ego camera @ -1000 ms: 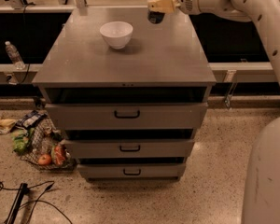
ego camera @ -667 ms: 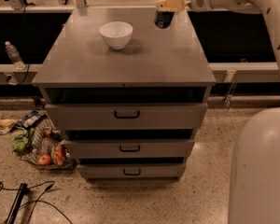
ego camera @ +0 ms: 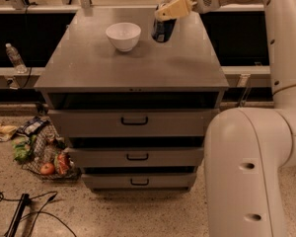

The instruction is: Pick pepsi can from white bowl and place on counter

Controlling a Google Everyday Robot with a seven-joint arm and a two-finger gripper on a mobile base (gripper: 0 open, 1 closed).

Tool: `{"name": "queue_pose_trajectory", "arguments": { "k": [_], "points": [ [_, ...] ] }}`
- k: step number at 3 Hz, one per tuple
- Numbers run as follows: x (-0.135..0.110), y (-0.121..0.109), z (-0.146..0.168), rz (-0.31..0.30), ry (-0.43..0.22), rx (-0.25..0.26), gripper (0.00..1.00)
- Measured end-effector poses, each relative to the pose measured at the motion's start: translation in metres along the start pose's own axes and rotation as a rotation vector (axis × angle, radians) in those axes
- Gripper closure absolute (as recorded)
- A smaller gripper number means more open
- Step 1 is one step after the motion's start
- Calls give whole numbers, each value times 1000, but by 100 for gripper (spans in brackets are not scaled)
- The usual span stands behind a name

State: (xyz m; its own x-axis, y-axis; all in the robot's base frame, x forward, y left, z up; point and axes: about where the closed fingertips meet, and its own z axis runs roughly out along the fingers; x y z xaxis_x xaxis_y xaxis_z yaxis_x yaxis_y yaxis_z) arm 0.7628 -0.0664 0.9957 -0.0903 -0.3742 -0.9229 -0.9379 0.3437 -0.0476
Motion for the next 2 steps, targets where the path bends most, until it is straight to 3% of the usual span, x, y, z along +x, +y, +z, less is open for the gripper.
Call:
{"name": "queue_pose_trajectory", "arguments": {
  "k": [1, 2],
  "points": [
    [23, 52, 18, 0, 103, -226, 100],
    [35, 76, 33, 18, 149, -340, 98]
  ]
}}
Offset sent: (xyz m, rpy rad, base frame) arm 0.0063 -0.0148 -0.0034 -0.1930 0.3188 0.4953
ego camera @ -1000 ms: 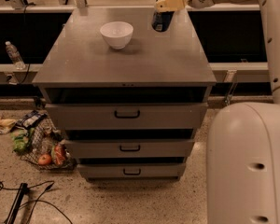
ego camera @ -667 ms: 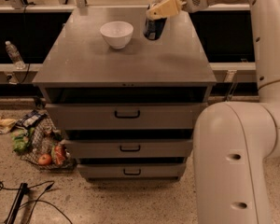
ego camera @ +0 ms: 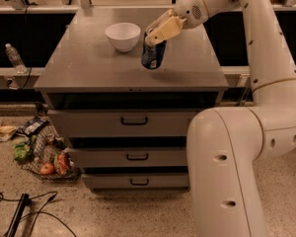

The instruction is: Pick pepsi can from white bowl and place on counter

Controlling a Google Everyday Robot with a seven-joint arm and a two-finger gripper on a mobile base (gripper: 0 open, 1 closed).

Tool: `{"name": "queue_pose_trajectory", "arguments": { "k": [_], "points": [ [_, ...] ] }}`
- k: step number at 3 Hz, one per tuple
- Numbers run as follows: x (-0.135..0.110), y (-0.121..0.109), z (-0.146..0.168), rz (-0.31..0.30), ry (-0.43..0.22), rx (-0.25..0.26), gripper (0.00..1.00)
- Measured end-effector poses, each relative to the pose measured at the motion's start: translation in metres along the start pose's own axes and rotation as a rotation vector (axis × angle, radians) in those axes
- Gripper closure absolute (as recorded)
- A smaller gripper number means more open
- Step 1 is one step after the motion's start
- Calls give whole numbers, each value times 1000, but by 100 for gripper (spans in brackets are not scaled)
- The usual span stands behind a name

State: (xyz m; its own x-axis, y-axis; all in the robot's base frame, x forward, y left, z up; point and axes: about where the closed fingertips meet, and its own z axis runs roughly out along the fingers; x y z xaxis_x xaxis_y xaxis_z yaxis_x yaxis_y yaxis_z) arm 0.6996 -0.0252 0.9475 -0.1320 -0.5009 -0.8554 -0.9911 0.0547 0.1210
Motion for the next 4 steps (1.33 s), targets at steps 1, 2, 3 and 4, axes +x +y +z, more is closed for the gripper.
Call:
{"name": "queue_pose_trajectory", "arguments": {
  "k": [1, 2, 3, 4],
  "points": [
    [5, 0, 12, 27, 35, -23, 67],
    [8, -1, 21, 57, 54, -35, 44],
    [11, -4, 33, 72, 75, -46, 21],
    [14, -5, 36, 87, 92, -44, 0]
  ]
}}
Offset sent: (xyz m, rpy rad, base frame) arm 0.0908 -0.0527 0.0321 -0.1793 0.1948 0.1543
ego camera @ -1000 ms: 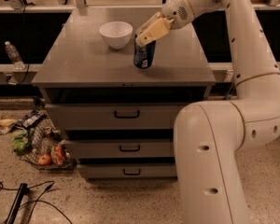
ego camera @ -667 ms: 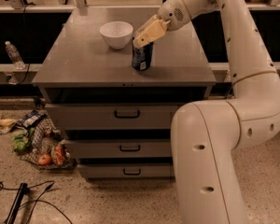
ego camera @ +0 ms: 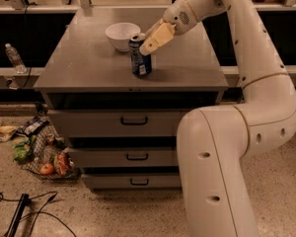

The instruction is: Pick pepsi can from white bowl and place on counter

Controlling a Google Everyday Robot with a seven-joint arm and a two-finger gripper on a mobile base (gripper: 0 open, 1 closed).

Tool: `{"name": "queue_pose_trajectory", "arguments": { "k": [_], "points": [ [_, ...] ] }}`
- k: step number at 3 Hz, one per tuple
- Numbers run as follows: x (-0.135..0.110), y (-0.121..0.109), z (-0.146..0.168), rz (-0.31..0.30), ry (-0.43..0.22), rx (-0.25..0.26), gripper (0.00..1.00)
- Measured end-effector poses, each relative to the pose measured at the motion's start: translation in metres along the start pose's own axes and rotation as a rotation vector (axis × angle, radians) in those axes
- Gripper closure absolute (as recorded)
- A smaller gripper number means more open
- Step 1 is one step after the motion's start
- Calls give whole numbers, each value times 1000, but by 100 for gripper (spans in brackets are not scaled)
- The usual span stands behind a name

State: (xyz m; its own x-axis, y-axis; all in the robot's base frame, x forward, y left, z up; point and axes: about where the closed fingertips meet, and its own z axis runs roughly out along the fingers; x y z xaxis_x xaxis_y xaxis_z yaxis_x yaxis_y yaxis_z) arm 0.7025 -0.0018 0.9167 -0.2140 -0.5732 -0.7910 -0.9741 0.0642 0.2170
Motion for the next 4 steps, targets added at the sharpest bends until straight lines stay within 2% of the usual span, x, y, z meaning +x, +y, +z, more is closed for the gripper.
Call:
{"name": "queue_pose_trajectory", "arguments": {
  "k": [1, 2, 3, 4],
  "points": [
    [9, -2, -7, 36, 10, 14, 0],
    [30, -17, -65, 70, -33, 173, 0],
    [53, -54, -191, 37, -97, 600, 0],
    [87, -75, -267, 122, -51, 923, 0]
  ]
}}
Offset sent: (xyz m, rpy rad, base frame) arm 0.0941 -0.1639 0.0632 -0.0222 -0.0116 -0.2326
